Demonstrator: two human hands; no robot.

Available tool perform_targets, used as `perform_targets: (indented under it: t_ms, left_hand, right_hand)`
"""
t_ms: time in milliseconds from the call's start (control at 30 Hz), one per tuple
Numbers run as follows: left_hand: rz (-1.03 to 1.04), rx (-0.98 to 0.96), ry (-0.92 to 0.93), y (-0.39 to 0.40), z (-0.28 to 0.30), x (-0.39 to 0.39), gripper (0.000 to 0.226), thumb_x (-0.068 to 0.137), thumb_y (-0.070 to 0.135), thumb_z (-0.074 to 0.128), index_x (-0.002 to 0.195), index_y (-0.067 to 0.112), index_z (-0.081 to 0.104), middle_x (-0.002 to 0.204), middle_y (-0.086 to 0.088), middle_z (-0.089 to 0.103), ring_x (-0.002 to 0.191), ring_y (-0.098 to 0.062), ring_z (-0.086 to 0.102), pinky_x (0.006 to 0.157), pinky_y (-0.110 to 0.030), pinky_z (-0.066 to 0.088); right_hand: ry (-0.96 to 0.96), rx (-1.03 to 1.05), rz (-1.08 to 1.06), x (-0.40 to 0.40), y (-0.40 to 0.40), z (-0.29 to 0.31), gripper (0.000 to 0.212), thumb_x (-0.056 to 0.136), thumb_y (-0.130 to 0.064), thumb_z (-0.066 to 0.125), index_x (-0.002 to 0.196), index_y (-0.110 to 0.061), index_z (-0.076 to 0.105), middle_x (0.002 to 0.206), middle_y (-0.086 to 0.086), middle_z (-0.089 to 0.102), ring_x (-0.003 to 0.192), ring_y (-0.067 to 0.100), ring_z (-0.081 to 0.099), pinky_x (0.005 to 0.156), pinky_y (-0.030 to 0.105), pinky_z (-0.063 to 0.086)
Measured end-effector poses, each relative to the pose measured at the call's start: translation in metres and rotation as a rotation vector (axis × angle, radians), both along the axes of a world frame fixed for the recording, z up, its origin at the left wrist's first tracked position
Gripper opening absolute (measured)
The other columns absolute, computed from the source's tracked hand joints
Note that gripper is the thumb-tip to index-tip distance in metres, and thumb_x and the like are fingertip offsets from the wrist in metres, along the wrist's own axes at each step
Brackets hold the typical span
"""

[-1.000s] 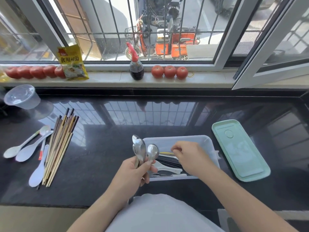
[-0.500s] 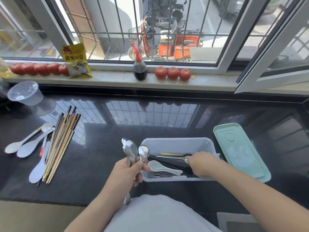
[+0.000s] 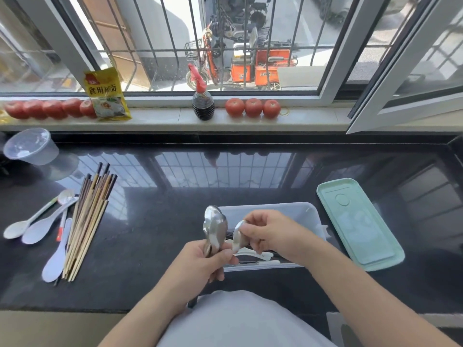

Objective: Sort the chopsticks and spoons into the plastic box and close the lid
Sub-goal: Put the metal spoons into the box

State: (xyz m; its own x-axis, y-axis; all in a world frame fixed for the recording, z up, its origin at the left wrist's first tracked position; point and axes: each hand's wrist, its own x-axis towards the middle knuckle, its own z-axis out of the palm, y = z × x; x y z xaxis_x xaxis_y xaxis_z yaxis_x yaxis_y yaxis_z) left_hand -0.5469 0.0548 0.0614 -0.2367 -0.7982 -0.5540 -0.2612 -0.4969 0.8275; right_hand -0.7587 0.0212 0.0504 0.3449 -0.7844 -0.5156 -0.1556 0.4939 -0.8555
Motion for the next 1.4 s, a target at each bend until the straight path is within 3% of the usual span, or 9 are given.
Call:
perform_targets:
  t_ms: [67,167,333,500,667,833,1100,1267,1400]
  left_hand:
    - [-0.019,-0.069,-0.056,-0.001,-0.003,0.004,0.011,0.096,0.016,0.068,0.093,0.016,0.078,0.061,0.012,0.065,0.055,-0.007,0.048,0.054,-0.013,0.037]
    - [-0.159,-0.198,-0.15,-0.001,-0.002,0.003,0.011,0.092,0.016,0.074,0.091,0.025,0.081,0.068,0.017,0.07,0.064,0.0,0.058,0.064,-0.009,0.041]
    - [-0.085,-0.243,-0.188,0.0,-0.008,0.0,0.011,0.095,0.026,0.069,0.09,0.027,0.079,0.06,0.01,0.062,0.053,-0.002,0.05,0.058,-0.017,0.039]
    - [0.409,-0.146,-0.14,-0.011,-0.019,0.021,0.021,0.096,0.027,0.068,0.079,0.014,0.072,0.051,0.004,0.048,0.046,-0.014,0.035,0.046,-0.025,0.03]
    - [0.325,-0.095,-0.082,-0.005,-0.019,0.013,0.03,0.094,0.028,0.071,0.08,0.002,0.067,0.06,-0.007,0.045,0.052,-0.018,0.032,0.049,-0.028,0.025]
    - [0.154,-0.114,-0.047,0.005,-0.02,0.011,0.028,0.095,0.031,0.069,0.087,0.004,0.069,0.064,-0.009,0.043,0.057,-0.02,0.031,0.051,-0.03,0.025]
    - [0.219,-0.096,-0.042,0.0,-0.027,0.012,0.031,0.096,0.029,0.068,0.091,-0.001,0.067,0.067,-0.011,0.04,0.057,-0.021,0.027,0.05,-0.031,0.02]
    - [0.212,-0.093,-0.049,0.0,-0.026,0.014,0.026,0.096,0.027,0.066,0.093,0.001,0.07,0.068,-0.011,0.042,0.06,-0.021,0.028,0.051,-0.031,0.021]
    - [0.236,-0.061,-0.058,-0.001,-0.025,0.015,0.023,0.096,0.027,0.067,0.088,0.006,0.073,0.065,-0.008,0.044,0.055,-0.019,0.03,0.05,-0.029,0.022]
  right_hand:
    - [-0.167,0.109,0.01,-0.019,-0.002,0.007,0.015,0.102,-0.018,0.059,0.093,-0.009,0.066,0.102,0.022,0.07,0.061,0.014,0.054,0.06,0.024,0.048]
    - [-0.151,0.217,0.081,-0.03,0.0,0.017,0.029,0.098,-0.032,0.059,0.09,-0.005,0.062,0.094,0.017,0.072,0.066,0.018,0.06,0.065,0.027,0.053]
    - [0.355,0.146,0.143,-0.044,0.0,0.021,0.021,0.089,-0.018,0.076,0.08,-0.005,0.063,0.08,0.009,0.074,0.071,0.018,0.068,0.082,0.037,0.059]
    - [0.941,-0.08,0.072,-0.058,-0.009,-0.006,0.022,0.08,-0.023,0.076,0.066,-0.009,0.067,0.063,-0.001,0.072,0.064,0.013,0.06,0.064,0.03,0.047]
    - [1.157,-0.203,0.083,-0.03,-0.015,-0.075,0.014,0.093,-0.012,0.062,0.082,-0.006,0.07,0.097,0.011,0.065,0.084,0.029,0.065,0.064,0.033,0.043]
    - [1.419,-0.366,0.413,-0.035,-0.008,-0.083,0.019,0.093,-0.005,0.054,0.105,-0.012,0.067,0.114,0.01,0.054,0.104,0.03,0.058,0.07,0.033,0.036]
    - [1.378,-0.266,0.669,-0.047,-0.025,-0.089,0.017,0.09,-0.004,0.051,0.084,-0.017,0.06,0.095,0.01,0.066,0.086,0.027,0.063,0.068,0.033,0.045]
    - [1.343,-0.19,0.619,-0.047,-0.033,-0.093,0.018,0.094,-0.006,0.05,0.091,-0.013,0.066,0.09,0.01,0.064,0.076,0.025,0.055,0.068,0.031,0.045]
    - [1.392,-0.15,0.586,-0.046,-0.035,-0.083,0.024,0.096,-0.007,0.052,0.072,-0.013,0.05,0.081,0.005,0.062,0.07,0.022,0.055,0.066,0.03,0.043]
